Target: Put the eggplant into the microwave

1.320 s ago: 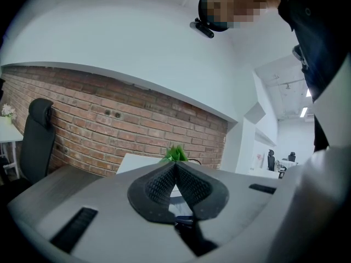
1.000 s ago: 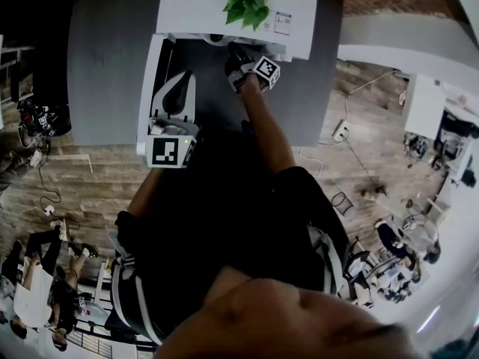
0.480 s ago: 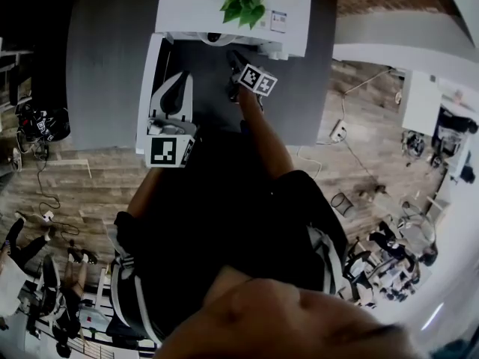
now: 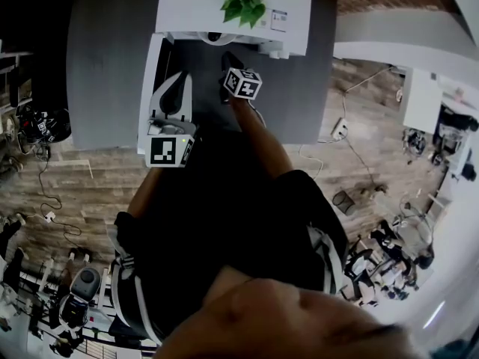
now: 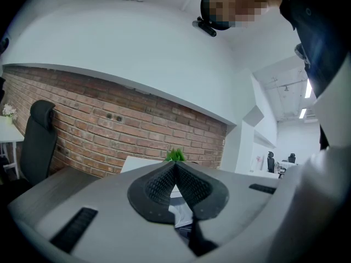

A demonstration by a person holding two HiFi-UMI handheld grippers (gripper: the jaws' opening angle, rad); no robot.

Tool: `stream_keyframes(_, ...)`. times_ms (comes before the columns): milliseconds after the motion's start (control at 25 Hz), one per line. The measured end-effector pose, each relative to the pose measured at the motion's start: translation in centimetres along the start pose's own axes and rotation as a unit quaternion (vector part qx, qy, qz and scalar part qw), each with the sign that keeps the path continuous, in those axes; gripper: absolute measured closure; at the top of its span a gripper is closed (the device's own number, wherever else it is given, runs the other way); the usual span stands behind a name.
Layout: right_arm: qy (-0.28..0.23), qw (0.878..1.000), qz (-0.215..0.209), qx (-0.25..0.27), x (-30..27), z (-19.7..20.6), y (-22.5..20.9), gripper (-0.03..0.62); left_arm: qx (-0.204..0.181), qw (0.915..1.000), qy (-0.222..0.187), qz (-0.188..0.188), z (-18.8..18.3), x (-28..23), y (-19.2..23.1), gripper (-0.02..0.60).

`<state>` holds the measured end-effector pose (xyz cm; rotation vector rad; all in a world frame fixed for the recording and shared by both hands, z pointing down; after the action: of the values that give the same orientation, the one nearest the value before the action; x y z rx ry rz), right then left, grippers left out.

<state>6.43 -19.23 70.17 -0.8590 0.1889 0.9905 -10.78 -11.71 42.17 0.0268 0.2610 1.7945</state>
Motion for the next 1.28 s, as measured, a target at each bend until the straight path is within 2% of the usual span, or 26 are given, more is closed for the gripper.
stream_keyframes(280,0.019,1.0,-0.021,0.0,-1.9,0.3,1.3,0.559,0.001,1.0,0.004,-0.002,0.4,-0.6,0.5,0.545)
stream_keyframes(680,0.037,0.999,-0.015,-0.024,-3.9,0.4,1.2,0.559,0.004,0.9999,0.012,-0.009,0.5,-1.5,1.0,0.545)
stream_keyframes(1280,0.028,0.998,-0.007,-0.055,-5.4,-0.6,-0.3,0.559,0.009,0.9994,0.029,-0.016,1.4,-2.3,1.6,0.545)
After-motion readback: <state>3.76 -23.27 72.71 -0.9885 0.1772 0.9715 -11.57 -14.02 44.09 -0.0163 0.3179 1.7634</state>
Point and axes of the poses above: the fingertips, and each gripper's own axes: x backward along the fingers, y to its left, z out of its underside, the point moved 5 cm from there along x, backward along the fingers, and after that the axes turned 11 degrees about -z, right-handed, at the moved point
